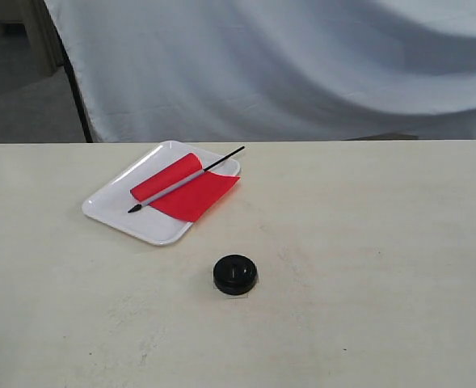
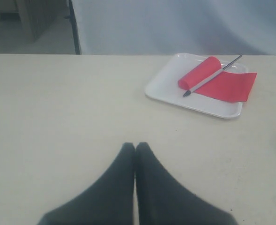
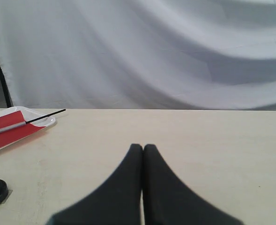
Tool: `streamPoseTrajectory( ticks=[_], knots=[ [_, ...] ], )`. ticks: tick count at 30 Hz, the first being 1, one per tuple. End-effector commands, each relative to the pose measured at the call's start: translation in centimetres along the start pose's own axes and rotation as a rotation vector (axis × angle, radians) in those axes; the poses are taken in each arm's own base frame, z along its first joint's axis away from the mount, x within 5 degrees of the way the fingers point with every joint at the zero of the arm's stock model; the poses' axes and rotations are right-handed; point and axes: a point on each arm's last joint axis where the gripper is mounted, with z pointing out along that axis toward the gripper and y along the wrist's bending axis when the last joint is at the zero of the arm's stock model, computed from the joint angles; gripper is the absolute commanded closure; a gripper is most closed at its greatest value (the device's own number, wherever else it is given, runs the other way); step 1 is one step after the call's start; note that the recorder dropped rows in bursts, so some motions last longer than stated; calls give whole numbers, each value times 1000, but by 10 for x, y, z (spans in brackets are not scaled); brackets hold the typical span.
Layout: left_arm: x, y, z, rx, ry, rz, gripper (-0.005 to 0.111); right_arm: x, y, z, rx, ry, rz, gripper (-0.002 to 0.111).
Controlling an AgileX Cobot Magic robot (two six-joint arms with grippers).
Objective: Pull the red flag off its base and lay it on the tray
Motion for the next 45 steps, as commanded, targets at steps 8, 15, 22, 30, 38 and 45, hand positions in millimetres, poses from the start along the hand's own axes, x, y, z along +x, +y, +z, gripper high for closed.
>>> streamPoseTrajectory(
  ticks=[8, 15, 22, 30, 38, 45],
  knots=[
    [0, 0, 0, 4, -4, 2, 107, 1, 0, 0, 2, 1, -20, 109],
    [0, 0, 0, 4, -4, 2, 107, 1, 0, 0, 2, 2, -19, 109],
    [0, 0, 0, 4, -4, 2, 107, 1, 0, 0, 2, 2, -19, 109],
    [0, 0, 0, 4, -4, 2, 107, 1, 0, 0, 2, 2, -19, 109],
    [0, 0, 0, 4, -4, 2, 107, 1, 0, 0, 2, 2, -19, 109],
    [0, 0, 0, 4, -4, 2, 107, 1, 0, 0, 2, 2, -1, 109]
  ],
)
